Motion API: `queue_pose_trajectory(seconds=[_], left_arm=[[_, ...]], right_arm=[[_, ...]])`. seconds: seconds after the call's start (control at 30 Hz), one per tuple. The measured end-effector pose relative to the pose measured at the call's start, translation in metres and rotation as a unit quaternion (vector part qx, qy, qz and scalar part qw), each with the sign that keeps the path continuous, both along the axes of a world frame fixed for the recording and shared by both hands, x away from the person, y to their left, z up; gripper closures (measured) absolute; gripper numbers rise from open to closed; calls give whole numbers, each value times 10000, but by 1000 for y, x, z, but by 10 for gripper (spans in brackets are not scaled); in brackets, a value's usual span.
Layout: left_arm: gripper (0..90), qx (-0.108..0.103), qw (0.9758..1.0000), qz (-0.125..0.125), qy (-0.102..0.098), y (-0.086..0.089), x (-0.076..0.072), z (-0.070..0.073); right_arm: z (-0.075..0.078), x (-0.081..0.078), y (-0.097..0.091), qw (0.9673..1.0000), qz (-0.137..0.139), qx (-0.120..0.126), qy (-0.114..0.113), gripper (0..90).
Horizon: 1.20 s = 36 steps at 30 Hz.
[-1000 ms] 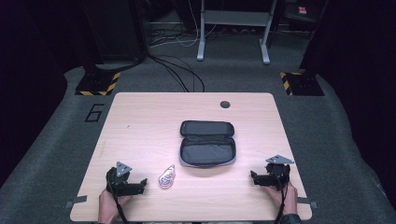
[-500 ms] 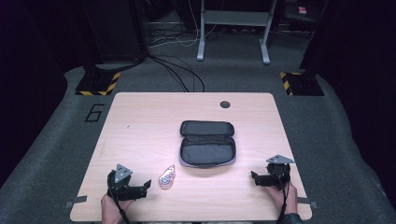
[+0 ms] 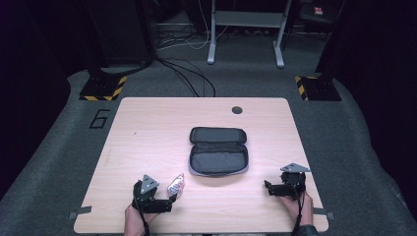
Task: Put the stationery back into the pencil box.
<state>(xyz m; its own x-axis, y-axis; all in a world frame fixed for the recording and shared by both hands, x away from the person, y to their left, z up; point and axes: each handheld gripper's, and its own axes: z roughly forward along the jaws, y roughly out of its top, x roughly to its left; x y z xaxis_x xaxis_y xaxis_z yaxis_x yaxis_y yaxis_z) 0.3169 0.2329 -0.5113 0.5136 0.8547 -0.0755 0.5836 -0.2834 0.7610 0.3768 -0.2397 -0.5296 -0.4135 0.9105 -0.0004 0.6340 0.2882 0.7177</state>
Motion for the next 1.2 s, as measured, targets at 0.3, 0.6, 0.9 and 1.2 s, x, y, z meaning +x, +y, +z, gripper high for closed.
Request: queue_pose_trajectory(seconds=[0.3,0.6,0.9,1.2], left_arm=[[33,125,9998,-81,104,-20,13,-9],[224,309,9995,-101,63,-30,18,-14],[393,506,9987,-91,-45,-28,17,-12],[396,397,9990,-164,-82,-19,15,-8]], right_arm=[[0,0,0,10000,2,-1,1,0],[0,0,0,10000,2,-1,2,0],[0,0,0,10000,2,-2,0,0],[0,1,-1,10000,71,-36,-23,0]])
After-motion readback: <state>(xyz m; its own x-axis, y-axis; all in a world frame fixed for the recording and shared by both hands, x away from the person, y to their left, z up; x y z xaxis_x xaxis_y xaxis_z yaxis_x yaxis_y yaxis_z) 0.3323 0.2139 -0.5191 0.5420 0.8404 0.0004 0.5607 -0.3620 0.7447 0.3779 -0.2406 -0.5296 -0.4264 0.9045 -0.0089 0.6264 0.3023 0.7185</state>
